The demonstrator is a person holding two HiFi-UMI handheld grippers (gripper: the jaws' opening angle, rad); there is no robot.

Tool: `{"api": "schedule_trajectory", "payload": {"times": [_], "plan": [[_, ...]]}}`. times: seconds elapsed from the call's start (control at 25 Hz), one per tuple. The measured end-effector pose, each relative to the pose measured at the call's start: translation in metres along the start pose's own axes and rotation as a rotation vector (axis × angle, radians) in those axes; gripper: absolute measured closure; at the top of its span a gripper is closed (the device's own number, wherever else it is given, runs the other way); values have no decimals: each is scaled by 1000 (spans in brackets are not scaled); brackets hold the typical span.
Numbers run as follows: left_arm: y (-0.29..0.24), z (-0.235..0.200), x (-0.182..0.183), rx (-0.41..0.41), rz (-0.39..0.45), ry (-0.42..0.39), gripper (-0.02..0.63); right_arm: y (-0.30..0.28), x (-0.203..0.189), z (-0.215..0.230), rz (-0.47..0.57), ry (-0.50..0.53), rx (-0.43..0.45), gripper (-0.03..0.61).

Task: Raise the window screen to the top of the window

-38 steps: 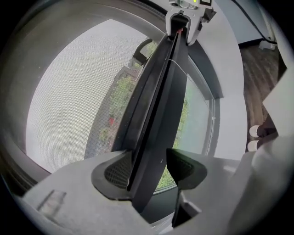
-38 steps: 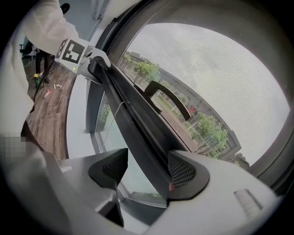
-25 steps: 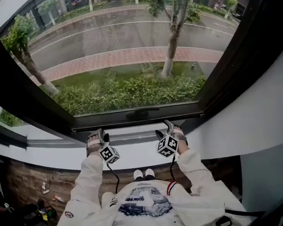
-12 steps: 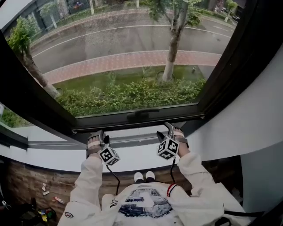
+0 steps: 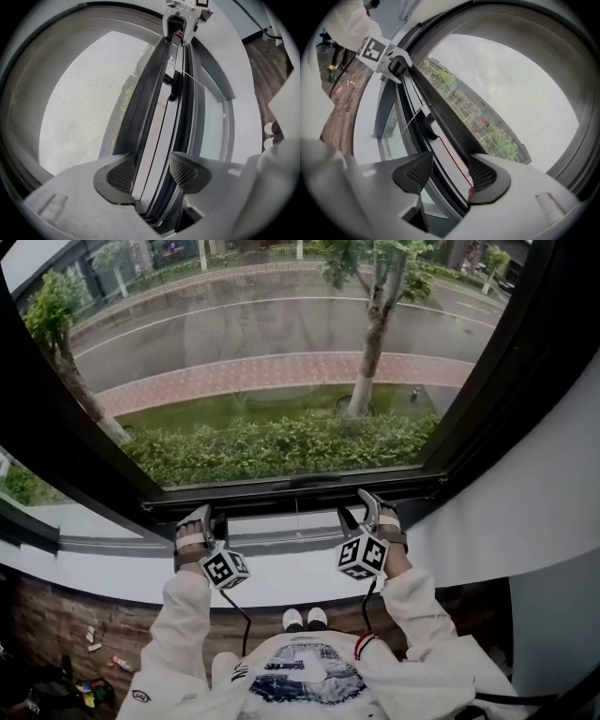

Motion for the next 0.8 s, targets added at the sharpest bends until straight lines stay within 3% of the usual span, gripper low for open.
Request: {"api": "schedule_trajectory", "payload": {"times": [0.16,0.48,0.8], "plan": [[9,-29,7,79,28,19,377,18,19,21,39,22,-84,336],[26,-76,18,187,73,46,377,50,50,57,108,-4,-167,344],[35,-105,26,239,99,65,377,68,65,79,167,-30,-208,354]]}}
Point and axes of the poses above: the fingertips, and each gripper's own axes: y backward along the fingers, z to its right, x out of its top, the point moved 7 cm from there along y, backward along the fingers, and after that the axes turned 6 degrees about x, right-handed, at the moved point
